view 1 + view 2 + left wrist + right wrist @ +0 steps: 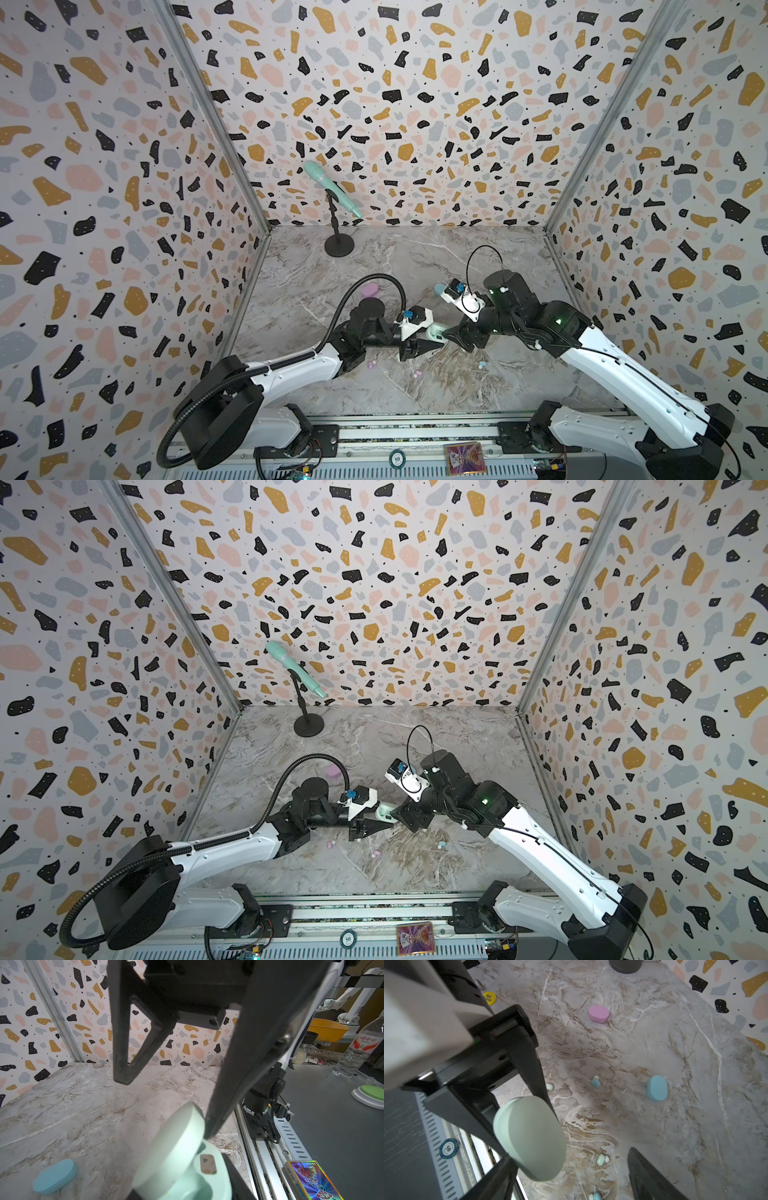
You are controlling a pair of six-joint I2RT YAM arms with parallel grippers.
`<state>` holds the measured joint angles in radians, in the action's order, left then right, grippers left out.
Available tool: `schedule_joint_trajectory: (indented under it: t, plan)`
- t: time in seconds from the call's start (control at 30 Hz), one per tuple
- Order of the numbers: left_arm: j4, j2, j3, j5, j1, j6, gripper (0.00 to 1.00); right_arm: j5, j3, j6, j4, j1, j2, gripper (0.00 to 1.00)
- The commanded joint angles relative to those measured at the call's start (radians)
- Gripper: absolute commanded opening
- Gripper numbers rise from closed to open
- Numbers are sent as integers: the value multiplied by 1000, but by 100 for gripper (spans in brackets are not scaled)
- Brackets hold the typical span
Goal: Insert wireless bluetooth earbuds into charging case
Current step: Open the charging case.
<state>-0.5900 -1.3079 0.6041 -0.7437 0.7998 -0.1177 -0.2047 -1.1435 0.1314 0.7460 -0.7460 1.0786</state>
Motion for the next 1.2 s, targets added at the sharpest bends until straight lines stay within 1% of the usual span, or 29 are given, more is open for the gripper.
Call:
schedule_joint_trajectory:
  t: [0.0,0.17,0.43,0.67,1.0,1.17]
  plan:
    - [-18,25,11,-19,5,-21,29,-1,-31,-8,-19,43,8,82]
    - [-20,30,5,-22,5,-16,28,-51,-68,-15,-32,91,35,81]
    - [-23,45,-7,-18,9,-12,27,-84,-88,-16,-33,95,83,80]
    - [-19,53,-16,-19,9,-13,27,-86,-95,-22,-32,104,92,80]
    - [-16,50,-20,-16,11,-13,25,-140,-106,-23,-37,134,99,81]
    - [-14,51,-20,-16,13,-14,25,-146,-106,-26,-40,146,106,80]
